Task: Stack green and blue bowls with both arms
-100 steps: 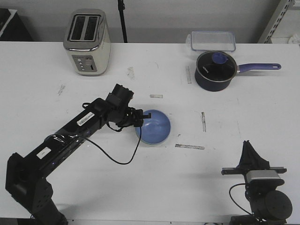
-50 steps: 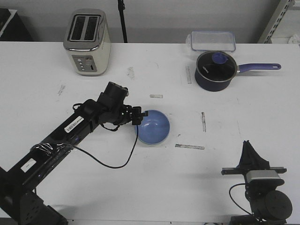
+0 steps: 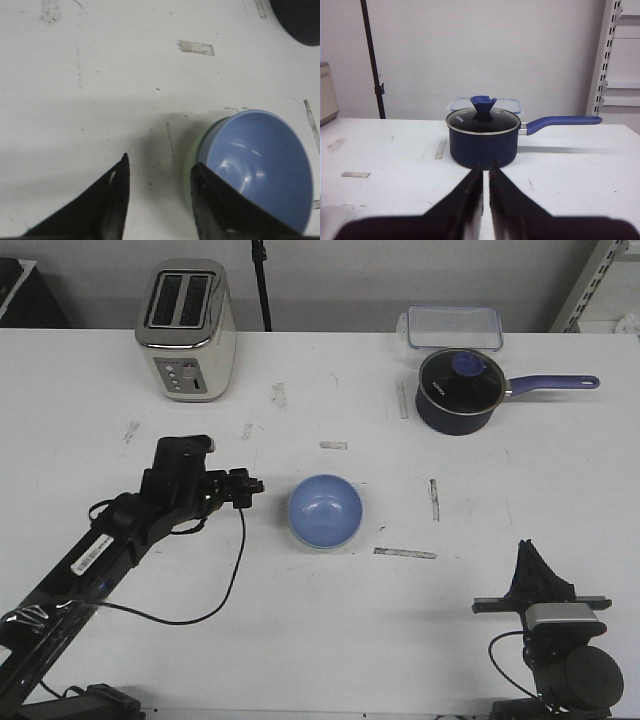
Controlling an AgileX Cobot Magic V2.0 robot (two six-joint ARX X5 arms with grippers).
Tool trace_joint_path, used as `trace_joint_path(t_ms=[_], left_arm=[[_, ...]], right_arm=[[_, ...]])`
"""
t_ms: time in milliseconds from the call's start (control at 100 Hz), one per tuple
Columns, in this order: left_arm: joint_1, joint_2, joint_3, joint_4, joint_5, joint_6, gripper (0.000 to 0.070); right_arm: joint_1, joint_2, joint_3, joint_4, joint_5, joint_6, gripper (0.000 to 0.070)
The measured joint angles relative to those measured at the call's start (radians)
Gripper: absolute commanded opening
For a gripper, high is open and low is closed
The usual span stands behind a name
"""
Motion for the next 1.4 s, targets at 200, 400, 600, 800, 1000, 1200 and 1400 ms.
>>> trace_joint_path(t_ms=[200,400,600,800,1000,1200,1400], left_arm=[[0.111,-0.151,-0.203,0.159,-0.004,0.040,0.0075],[0.211,-0.271,-0.359,0.312,-0.004,0.143,0.0000],[0.287,-0.367,-0.475,0.472,-0.003,0.274,0.0000],[0.371,-0.470,-0.574,0.599,-0.004,0.333,0.0000],[0.396,-0.596,-0.680,0.629,-0.006,0.434,0.0001],[0.396,-0.774,-0.799,0.627,-0.006,0.454,0.0001],[0.396,-0.957,-0.819,0.507,-0.006,0.454,0.0001]], right_arm=[[0.000,0.000,0.000,0.000,0.000,0.000,0.0012],[0.000,0.000,0.000,0.000,0.000,0.000,0.0012],[0.000,0.000,0.000,0.000,0.000,0.000,0.0012],[0.000,0.000,0.000,0.000,0.000,0.000,0.0012],[0.000,0.000,0.000,0.000,0.000,0.000,0.0012],[0.000,0.000,0.000,0.000,0.000,0.000,0.0012],[0.000,0.000,0.000,0.000,0.000,0.000,0.0012]])
